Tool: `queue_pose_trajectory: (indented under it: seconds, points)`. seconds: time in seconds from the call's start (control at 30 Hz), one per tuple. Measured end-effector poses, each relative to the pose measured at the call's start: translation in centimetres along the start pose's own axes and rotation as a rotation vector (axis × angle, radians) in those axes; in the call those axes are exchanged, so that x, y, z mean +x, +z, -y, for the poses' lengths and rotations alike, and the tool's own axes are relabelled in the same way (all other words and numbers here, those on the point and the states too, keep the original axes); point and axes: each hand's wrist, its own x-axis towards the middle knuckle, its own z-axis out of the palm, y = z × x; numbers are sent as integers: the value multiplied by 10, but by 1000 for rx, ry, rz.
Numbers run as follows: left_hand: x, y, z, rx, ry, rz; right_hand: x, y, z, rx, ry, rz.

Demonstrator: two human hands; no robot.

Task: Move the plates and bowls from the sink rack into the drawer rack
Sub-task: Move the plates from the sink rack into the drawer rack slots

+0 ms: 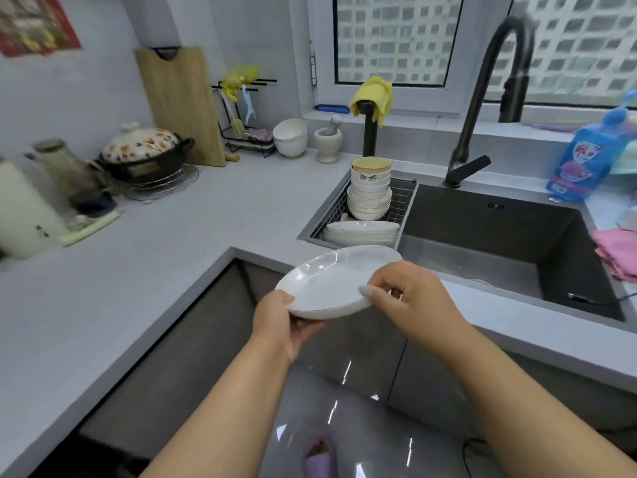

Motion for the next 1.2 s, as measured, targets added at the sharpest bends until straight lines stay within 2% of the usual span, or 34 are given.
queue_pose_trajectory:
  seconds: [0.1, 0.27, 0.33, 0.47, 0.5, 0.57, 0.67, 0.77, 0.97, 1.07, 1.2]
  points:
    - [-38, -27, 3, -50, 61, -100, -11, 10, 17, 37, -28, -34]
    - [-97, -80, 0, -101, 139, -280, -19, 48, 48, 116, 109, -9]
    - [-117, -107, 0, -151, 162, -334, -24, 66, 68, 301, 261, 115]
    - [-146, -164, 4, -261, 211, -438, -41, 103, 111, 834, 521, 540]
    - [-152, -179, 6, -288, 219, -460, -46, 111, 125, 956, 569, 593]
    - [-165, -210, 13, -340, 226, -499, -57, 129, 150, 1044, 617, 652]
    - [-188, -260, 22, -388, 236, -544, -75, 159, 187, 1001, 579, 732]
    - [-216, -313, 36, -323, 227, -622, -98, 195, 224, 930, 539, 801]
    - [-286, -437, 70, -15, 201, -957, -160, 273, 301, 775, 433, 961]
    - [-320, -505, 92, 297, 150, -1137, -196, 317, 335, 670, 391, 1036]
    - [-366, -571, 116, 574, 81, -1217, -242, 379, 372, 546, 349, 1116]
